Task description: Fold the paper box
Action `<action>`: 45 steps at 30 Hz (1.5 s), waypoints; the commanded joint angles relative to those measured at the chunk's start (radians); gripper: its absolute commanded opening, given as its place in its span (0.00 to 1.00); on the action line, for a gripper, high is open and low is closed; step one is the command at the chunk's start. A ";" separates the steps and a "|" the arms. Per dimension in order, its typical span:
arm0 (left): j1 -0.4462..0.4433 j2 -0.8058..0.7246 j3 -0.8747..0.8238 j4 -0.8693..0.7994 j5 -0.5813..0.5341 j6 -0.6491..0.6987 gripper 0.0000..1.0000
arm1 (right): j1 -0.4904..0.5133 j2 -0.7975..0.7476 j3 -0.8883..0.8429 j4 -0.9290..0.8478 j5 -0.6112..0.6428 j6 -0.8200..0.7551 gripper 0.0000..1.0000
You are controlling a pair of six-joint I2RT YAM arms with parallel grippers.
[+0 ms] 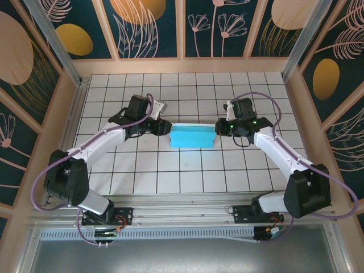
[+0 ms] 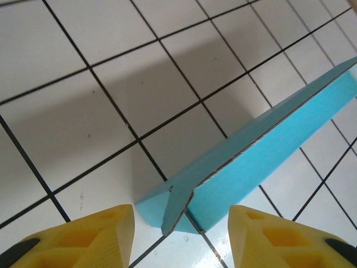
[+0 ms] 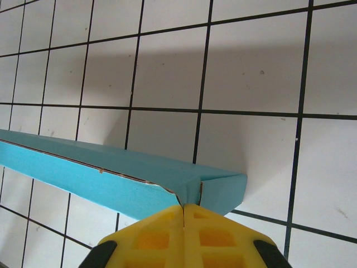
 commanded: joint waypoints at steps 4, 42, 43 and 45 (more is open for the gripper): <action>0.007 0.023 0.035 0.001 -0.014 0.020 0.42 | 0.008 0.018 0.022 -0.003 0.007 -0.004 0.01; 0.007 0.078 0.064 0.021 0.077 -0.240 0.01 | 0.017 0.015 0.021 -0.007 0.024 -0.001 0.00; 0.007 0.081 0.062 0.021 0.076 -0.243 0.01 | 0.018 0.015 0.021 -0.007 0.024 -0.001 0.00; 0.007 0.085 0.056 0.028 0.082 -0.246 0.02 | 0.019 0.017 0.022 -0.007 0.024 -0.001 0.00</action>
